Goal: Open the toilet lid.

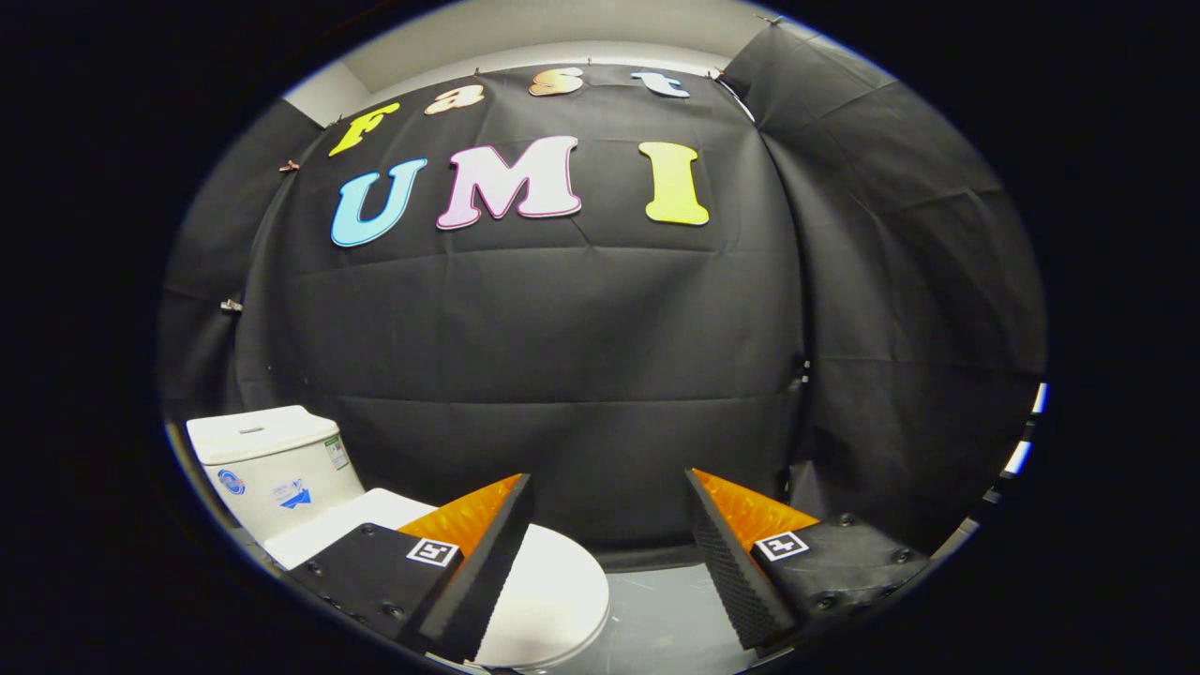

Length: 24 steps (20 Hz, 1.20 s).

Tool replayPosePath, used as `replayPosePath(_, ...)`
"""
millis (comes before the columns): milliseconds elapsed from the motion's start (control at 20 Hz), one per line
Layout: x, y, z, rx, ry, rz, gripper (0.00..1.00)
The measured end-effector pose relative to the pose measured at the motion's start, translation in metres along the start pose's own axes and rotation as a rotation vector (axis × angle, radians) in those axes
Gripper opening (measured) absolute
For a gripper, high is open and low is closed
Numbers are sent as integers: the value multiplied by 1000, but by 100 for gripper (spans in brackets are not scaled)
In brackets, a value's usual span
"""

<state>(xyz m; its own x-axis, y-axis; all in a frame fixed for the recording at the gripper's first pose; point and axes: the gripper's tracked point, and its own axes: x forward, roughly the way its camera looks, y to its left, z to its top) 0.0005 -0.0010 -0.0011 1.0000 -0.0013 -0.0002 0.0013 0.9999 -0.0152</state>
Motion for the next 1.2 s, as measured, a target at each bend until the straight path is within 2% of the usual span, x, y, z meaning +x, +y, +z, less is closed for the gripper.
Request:
replayPosePath(700,-2,0,0,9,11,5,98)
replayPosePath(1200,-11,-1,29,0,-16,6,98)
